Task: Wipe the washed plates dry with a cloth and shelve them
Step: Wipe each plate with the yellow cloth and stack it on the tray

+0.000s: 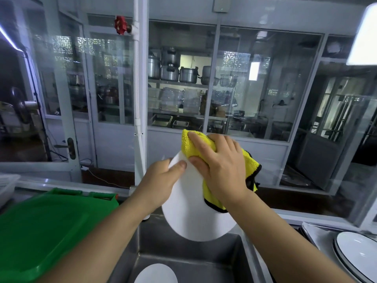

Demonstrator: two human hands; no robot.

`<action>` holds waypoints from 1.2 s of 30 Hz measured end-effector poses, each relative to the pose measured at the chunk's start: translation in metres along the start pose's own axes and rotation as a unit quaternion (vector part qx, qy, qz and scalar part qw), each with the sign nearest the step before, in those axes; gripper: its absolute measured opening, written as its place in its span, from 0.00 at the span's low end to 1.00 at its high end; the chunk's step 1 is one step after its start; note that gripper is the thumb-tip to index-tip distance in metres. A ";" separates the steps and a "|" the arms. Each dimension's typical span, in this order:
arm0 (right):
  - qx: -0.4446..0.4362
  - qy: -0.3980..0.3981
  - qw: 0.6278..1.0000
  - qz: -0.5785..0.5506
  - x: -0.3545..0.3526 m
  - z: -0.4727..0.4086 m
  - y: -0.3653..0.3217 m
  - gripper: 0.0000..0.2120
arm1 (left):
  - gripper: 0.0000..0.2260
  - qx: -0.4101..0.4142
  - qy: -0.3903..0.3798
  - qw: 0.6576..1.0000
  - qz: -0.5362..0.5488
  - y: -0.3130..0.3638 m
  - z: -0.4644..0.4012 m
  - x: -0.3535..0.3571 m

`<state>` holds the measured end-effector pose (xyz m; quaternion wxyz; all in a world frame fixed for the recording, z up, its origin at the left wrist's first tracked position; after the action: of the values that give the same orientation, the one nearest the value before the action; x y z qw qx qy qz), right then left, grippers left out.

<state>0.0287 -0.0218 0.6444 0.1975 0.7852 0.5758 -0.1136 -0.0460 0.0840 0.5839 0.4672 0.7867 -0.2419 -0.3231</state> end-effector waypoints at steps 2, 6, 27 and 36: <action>0.008 0.002 1.000 -0.007 -0.001 -0.004 0.002 0.20 | 0.19 0.014 0.018 1.000 -0.003 0.006 0.002 -0.001; 0.141 0.048 0.988 -0.036 -0.009 -0.004 0.031 0.22 | 0.13 0.044 0.099 0.993 0.043 0.019 0.013 -0.014; 0.028 0.031 0.999 0.002 -0.013 -0.002 0.013 0.21 | 0.16 -0.018 -0.005 0.997 0.078 0.003 -0.005 -0.005; 0.091 0.029 0.994 0.057 -0.007 0.003 0.033 0.22 | 0.13 -0.017 0.073 0.987 0.141 0.000 0.005 -0.016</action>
<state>0.0578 -0.0381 0.6506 0.1149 0.8344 0.5228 -0.1311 -0.0605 0.0922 0.5862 0.5374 0.7583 -0.3102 -0.2000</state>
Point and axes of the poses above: each hand's wrist, its own z-axis away from the middle knuckle, its own x-axis out of the palm, y = z × x, the point moved 9 cm from there along -z, towards the middle knuckle, and after that the axes turned 3 degrees about -y, right-handed, at the moved point
